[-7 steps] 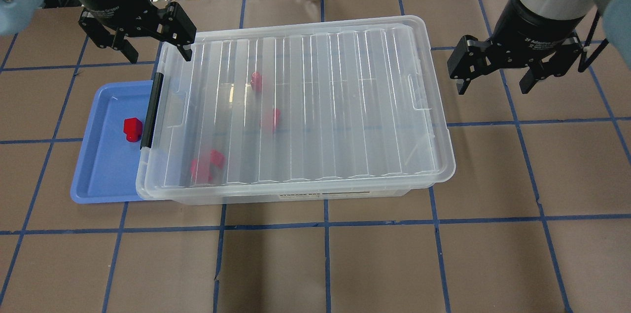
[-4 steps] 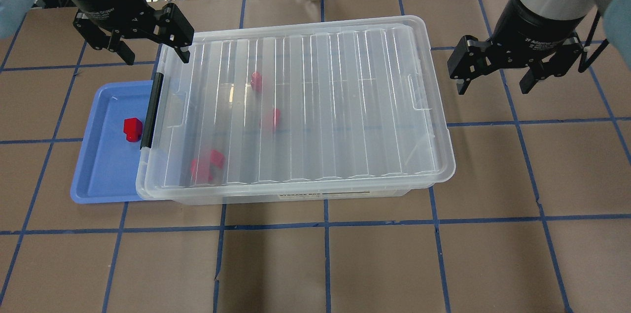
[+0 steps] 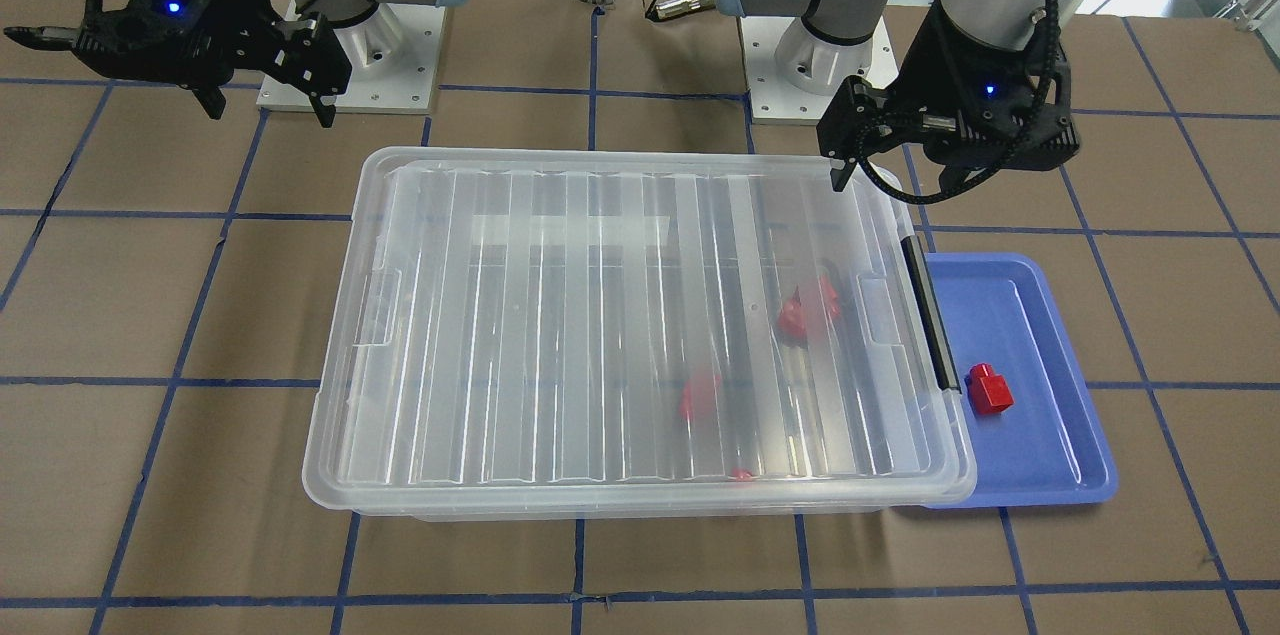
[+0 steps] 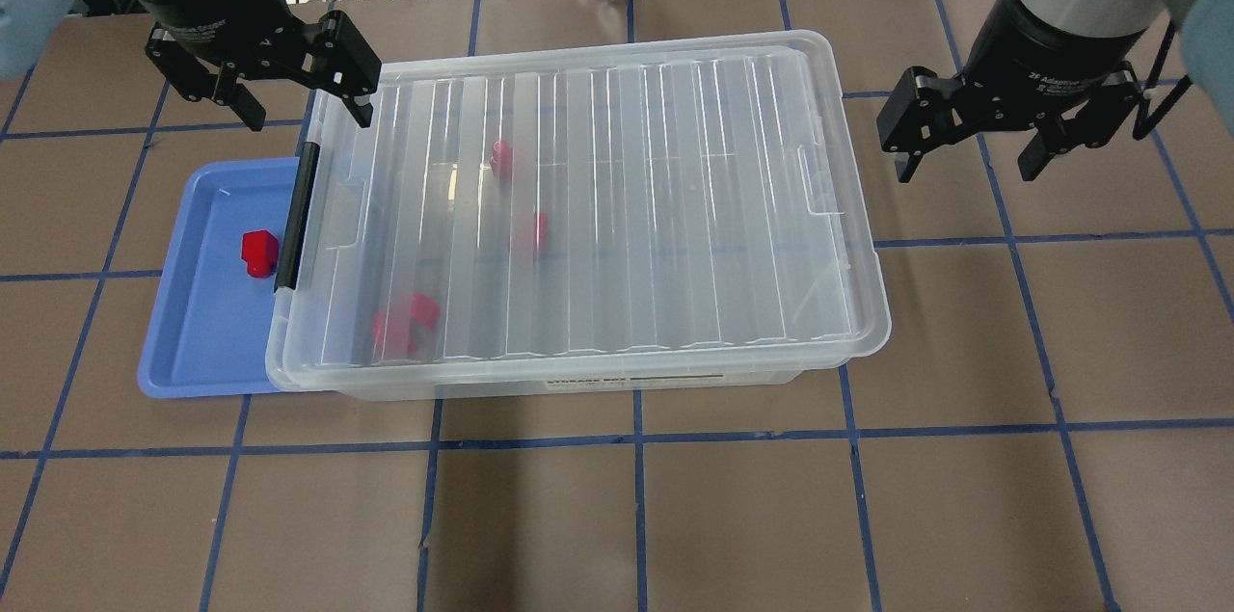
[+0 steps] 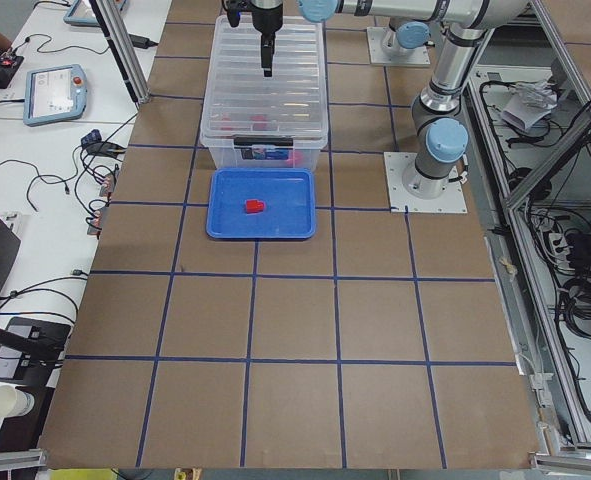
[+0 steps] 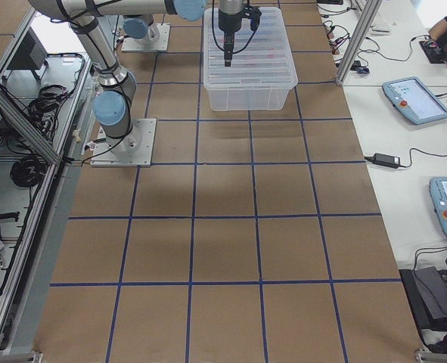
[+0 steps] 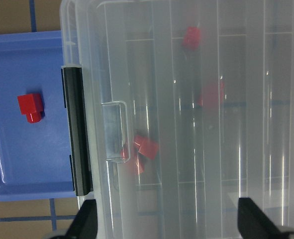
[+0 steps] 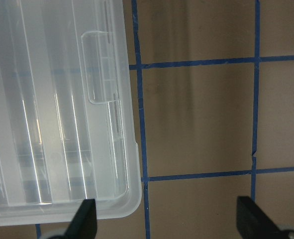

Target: Place red block in blue tray from box

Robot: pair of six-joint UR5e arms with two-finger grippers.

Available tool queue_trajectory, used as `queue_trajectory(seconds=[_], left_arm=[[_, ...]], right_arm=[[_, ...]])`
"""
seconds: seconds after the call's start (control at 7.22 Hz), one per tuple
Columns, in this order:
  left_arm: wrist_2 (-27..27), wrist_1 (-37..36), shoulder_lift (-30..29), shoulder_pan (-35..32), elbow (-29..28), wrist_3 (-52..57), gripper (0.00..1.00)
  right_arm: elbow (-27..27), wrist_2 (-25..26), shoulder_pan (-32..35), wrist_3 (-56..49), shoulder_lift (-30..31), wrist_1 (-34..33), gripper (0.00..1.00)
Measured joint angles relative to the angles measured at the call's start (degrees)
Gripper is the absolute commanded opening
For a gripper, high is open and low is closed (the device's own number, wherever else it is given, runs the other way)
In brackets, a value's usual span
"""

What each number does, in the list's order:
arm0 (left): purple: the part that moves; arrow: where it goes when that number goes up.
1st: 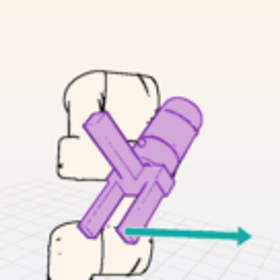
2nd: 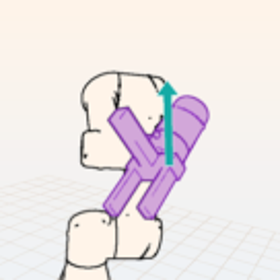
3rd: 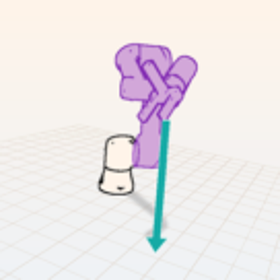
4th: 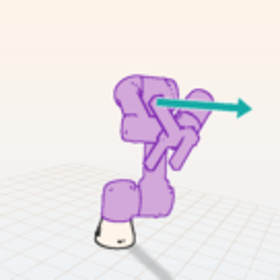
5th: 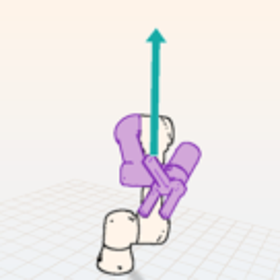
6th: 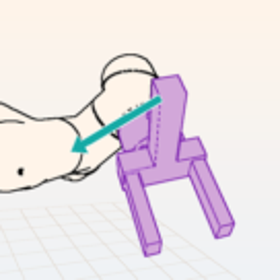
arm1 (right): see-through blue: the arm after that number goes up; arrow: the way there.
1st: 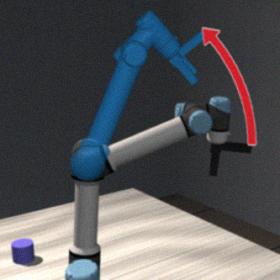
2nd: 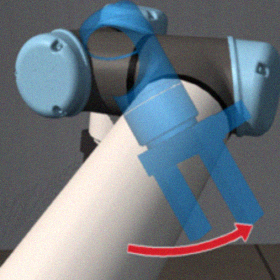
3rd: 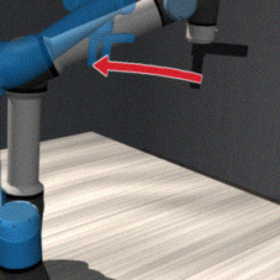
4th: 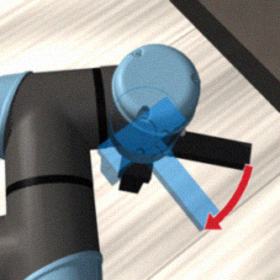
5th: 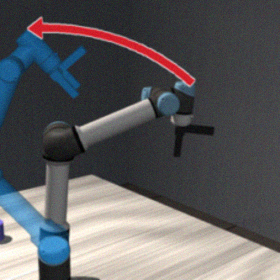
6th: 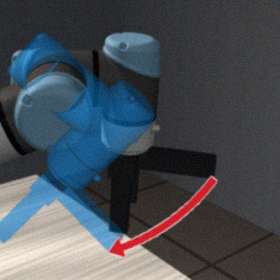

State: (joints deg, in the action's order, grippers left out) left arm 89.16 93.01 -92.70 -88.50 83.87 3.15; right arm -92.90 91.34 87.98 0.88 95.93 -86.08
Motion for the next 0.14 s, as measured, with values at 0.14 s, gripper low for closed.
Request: queue_trajectory(seconds=[0.14], left_arm=[[0.05, 0.04, 0.2, 0.01, -0.01, 0.08, 1.0]], right_arm=[[0.0, 0.0, -0.04, 0.0, 0.02, -0.02, 1.0]])
